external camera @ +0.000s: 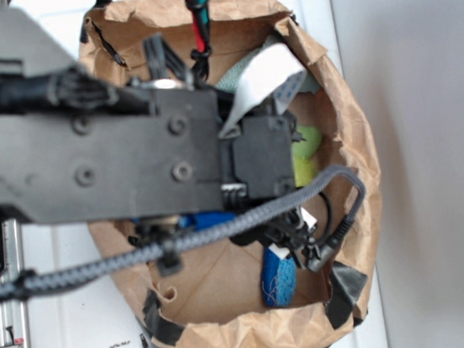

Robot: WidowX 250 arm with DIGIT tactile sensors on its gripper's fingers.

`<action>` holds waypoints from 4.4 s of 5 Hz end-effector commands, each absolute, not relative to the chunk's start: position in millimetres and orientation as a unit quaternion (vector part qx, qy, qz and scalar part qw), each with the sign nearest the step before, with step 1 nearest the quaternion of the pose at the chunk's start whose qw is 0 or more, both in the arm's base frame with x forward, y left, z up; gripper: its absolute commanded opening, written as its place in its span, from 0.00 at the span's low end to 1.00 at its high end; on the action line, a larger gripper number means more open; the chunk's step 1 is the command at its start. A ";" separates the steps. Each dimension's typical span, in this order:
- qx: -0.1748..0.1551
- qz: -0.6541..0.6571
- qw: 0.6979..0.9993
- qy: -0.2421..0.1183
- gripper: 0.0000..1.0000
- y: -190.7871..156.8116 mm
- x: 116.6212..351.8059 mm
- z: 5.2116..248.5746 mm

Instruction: Grab the green animal.

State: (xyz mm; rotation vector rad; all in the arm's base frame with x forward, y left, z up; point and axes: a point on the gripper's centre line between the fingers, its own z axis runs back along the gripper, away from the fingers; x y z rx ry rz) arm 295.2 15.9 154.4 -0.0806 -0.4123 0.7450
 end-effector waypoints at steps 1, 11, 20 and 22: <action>-0.097 0.382 0.888 -0.239 1.00 32.0 290.0 137.2; -0.013 0.423 0.848 -0.319 1.00 -3.4 342.3 55.2; -0.028 0.384 0.885 -0.260 0.00 20.5 328.2 121.6; -0.045 0.340 0.922 -0.178 0.00 45.9 332.0 171.8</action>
